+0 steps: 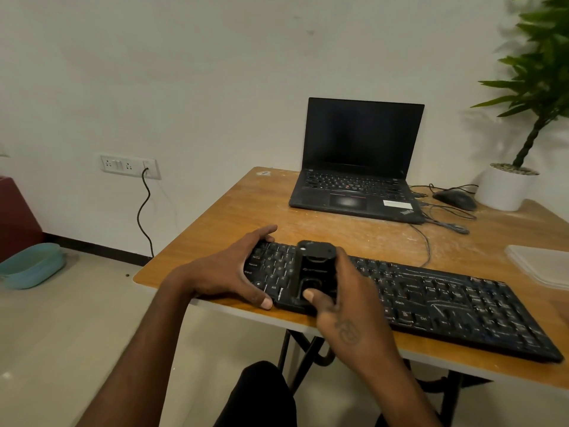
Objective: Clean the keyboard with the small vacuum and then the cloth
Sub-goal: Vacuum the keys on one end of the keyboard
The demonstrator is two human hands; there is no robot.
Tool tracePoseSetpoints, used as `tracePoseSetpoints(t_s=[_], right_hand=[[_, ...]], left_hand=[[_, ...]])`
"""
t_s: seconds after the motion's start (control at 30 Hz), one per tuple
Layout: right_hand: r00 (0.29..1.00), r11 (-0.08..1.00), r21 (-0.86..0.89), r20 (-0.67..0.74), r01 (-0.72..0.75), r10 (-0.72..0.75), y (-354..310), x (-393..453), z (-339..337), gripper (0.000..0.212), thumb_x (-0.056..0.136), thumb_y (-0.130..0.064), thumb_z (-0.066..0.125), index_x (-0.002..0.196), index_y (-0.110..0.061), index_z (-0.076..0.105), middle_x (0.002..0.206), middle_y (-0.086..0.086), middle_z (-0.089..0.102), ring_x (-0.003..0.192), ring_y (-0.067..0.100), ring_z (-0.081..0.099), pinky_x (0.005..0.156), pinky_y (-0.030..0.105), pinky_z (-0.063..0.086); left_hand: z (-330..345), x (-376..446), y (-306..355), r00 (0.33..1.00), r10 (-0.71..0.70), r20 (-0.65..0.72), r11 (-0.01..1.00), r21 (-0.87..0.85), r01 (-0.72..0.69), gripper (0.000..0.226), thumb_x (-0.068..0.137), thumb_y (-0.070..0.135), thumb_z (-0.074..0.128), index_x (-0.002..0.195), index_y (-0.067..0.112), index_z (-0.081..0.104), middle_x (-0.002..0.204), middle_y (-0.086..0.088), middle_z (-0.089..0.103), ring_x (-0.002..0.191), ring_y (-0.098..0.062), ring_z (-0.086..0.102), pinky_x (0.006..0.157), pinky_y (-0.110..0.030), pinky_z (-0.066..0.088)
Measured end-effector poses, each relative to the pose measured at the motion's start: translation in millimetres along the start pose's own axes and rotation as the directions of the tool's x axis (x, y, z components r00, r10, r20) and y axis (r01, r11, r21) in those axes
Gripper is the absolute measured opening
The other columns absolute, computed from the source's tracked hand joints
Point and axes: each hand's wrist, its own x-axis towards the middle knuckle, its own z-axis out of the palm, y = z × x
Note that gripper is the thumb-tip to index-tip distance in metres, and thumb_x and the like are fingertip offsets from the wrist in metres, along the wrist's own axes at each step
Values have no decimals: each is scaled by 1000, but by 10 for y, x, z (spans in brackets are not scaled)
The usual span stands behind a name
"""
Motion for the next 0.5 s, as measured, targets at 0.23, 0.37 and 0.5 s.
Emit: tracePoseSetpoints(t_s=[0.23, 0.37, 0.5], right_hand=[[989, 995, -48, -119, -89, 83, 198, -101, -286, 56, 88, -9, 73, 136, -18, 47, 88, 1, 68, 79, 19, 69, 67, 42, 60], [995, 999, -45, -101, -22, 17, 106, 30, -79, 44, 89, -5, 70, 120, -27, 47, 91, -8, 65, 81, 5, 64, 65, 34, 59], [999, 999, 40, -42, 8, -7, 19, 196, 66, 47, 89, -4, 68, 120, -32, 48, 101, -13, 65, 91, 1, 62, 63, 18, 55]], left_hand=[[-6, 8, -21, 1000, -1, 2, 1000, 2, 1, 130, 69, 31, 98, 158, 59, 7, 155, 22, 28, 139, -1, 40, 107, -18, 45], [-8, 0, -5, 1000, -5, 9, 1000, 0, 5, 130, 69, 30, 98, 157, 61, 8, 155, 22, 28, 138, -2, 41, 106, -19, 46], [-8, -5, -3, 1000, -3, 6, 1000, -5, 4, 130, 69, 28, 98, 156, 62, 9, 154, 23, 29, 138, -3, 42, 109, -23, 47]])
